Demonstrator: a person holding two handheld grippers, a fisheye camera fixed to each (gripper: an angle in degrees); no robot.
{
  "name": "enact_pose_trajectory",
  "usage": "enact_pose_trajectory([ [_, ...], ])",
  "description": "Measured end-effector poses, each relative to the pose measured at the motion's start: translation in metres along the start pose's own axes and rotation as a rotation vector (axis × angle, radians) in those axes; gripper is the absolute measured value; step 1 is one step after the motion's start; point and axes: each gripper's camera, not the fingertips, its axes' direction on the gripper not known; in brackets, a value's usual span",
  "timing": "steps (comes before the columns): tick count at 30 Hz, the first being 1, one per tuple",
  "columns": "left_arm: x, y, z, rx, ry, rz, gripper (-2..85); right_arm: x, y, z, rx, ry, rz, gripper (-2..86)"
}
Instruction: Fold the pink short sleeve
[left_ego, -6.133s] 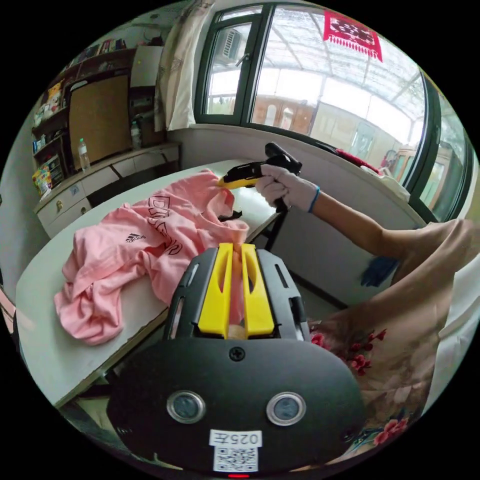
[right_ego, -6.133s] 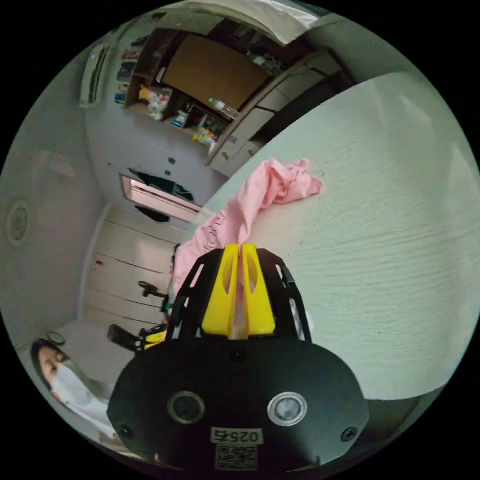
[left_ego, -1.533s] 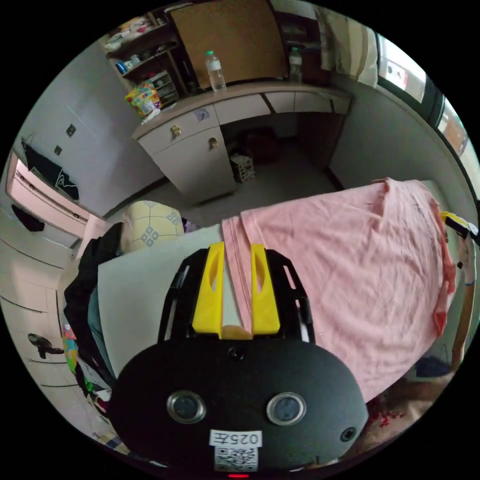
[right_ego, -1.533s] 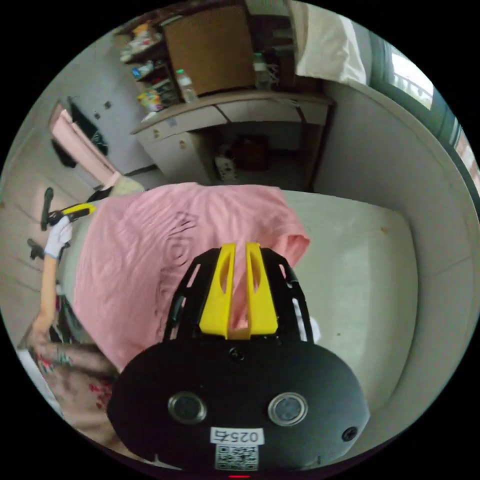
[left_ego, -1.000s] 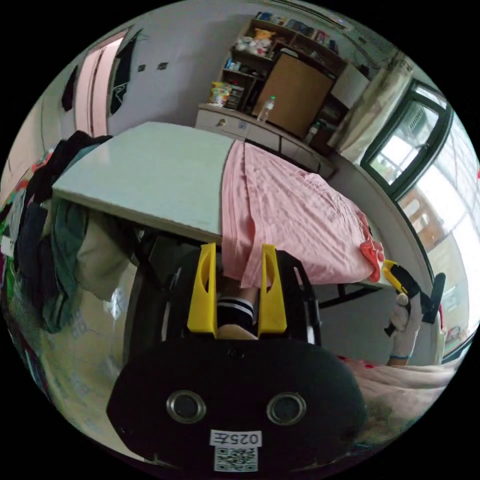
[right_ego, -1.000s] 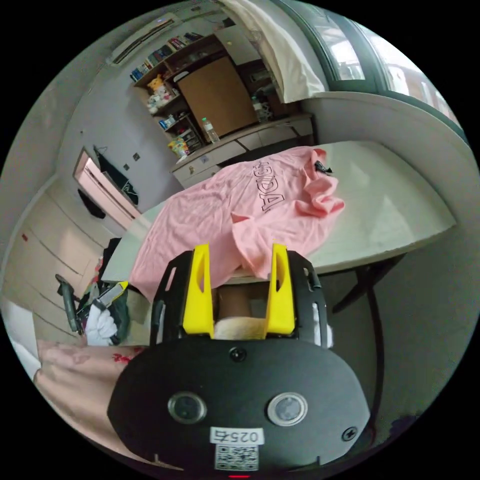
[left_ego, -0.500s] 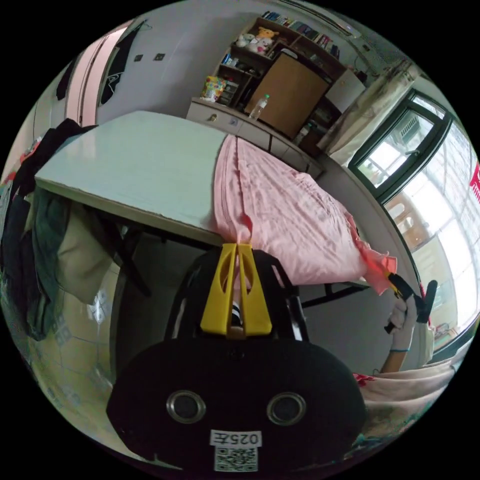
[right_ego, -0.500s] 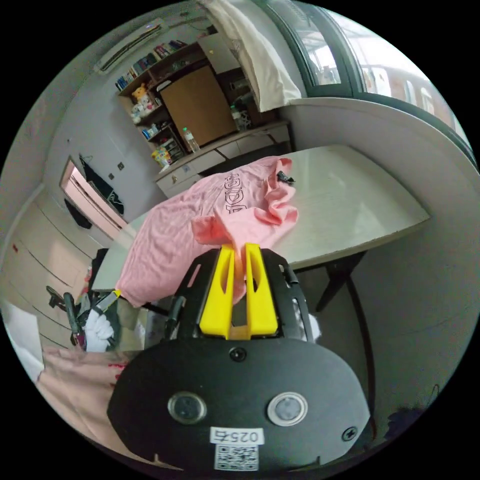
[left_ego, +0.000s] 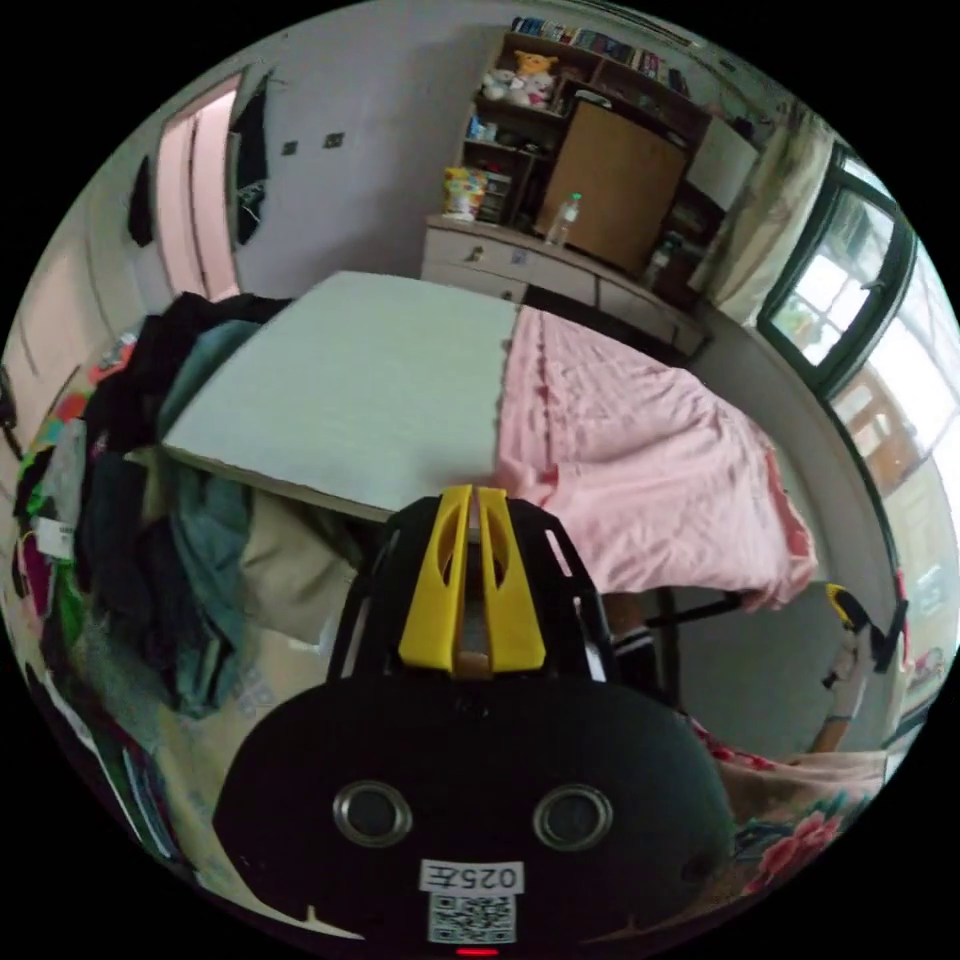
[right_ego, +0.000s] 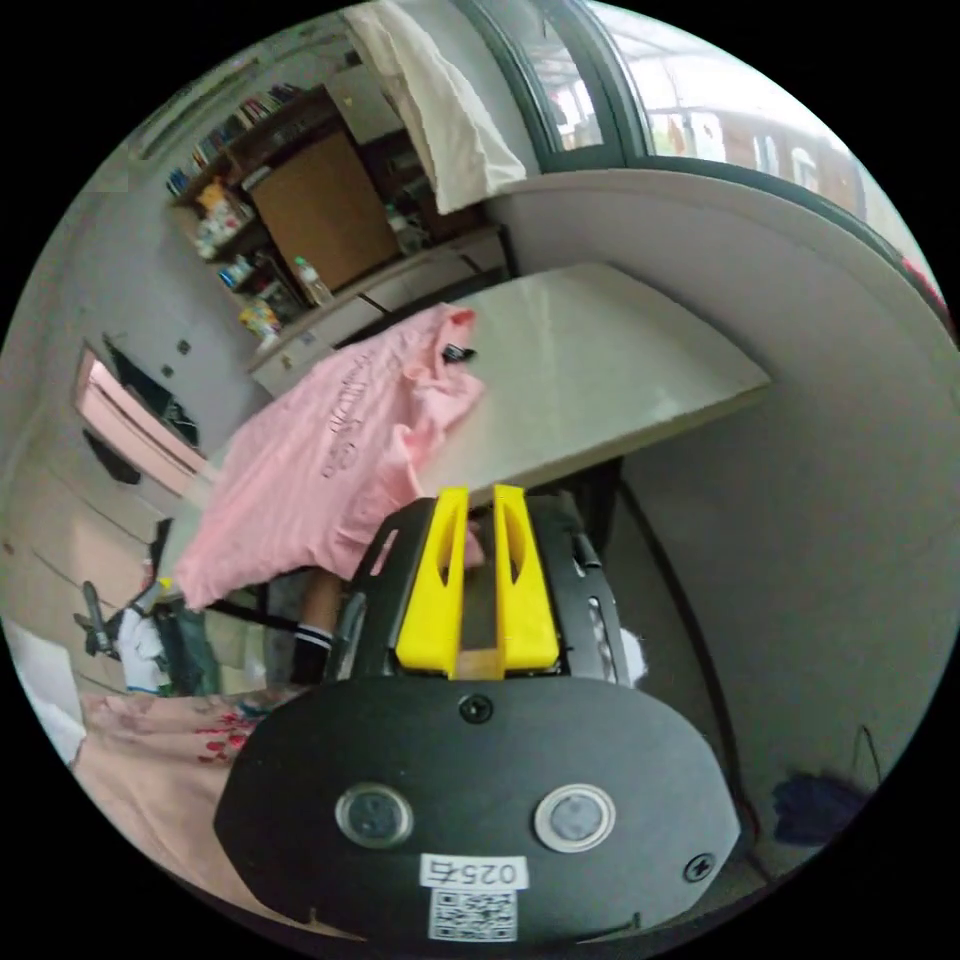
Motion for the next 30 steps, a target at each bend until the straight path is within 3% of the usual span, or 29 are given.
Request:
enact_pose_trajectory([
  [1,0.009,-0.011,-0.011,0.029,0.019,0.035,-1.5,0.002,-0.013,0.001,0.024,-0.073,-0.004,9.1],
  [5,0.094,-0.044,0.002,0.012,0.396,0.249,-1.0,0.015,-0.068,0.034,-0.017,-0.125,0.034,11.8],
  [8,0.166,-0.056,0.054,-0.115,0.214,0.41,-1.0,0.021,-0.11,0.064,-0.105,-0.136,0.036,11.8],
  [10,0.183,-0.065,0.085,-0.188,0.197,0.435,-1.4,0.025,-0.132,0.08,-0.157,-0.147,0.044,11.0],
  [14,0.196,-0.071,0.139,-0.334,0.132,0.464,-1.4,0.028,-0.156,0.089,-0.224,-0.177,-0.005,2.2],
  [16,0.196,-0.07,0.143,-0.31,0.145,0.472,-1.3,0.025,-0.159,0.078,-0.23,-0.06,-0.042,1.3],
  [19,0.2,-0.074,0.158,-0.341,0.154,0.502,-1.1,0.03,-0.163,0.066,-0.262,-0.057,-0.049,1.4],
  [24,0.228,-0.091,0.164,-0.357,0.016,0.546,-1.1,0.024,-0.178,0.055,-0.293,0.001,-0.051,6.2],
  [27,0.296,-0.111,0.132,-0.185,0.294,0.569,-1.1,0.007,-0.208,0.036,-0.144,-0.033,-0.09,7.2],
  [30,0.437,-0.093,0.144,-0.155,0.622,0.745,-0.8,-0.02,-0.257,0.06,-0.144,-0.105,-0.183,10.0],
])
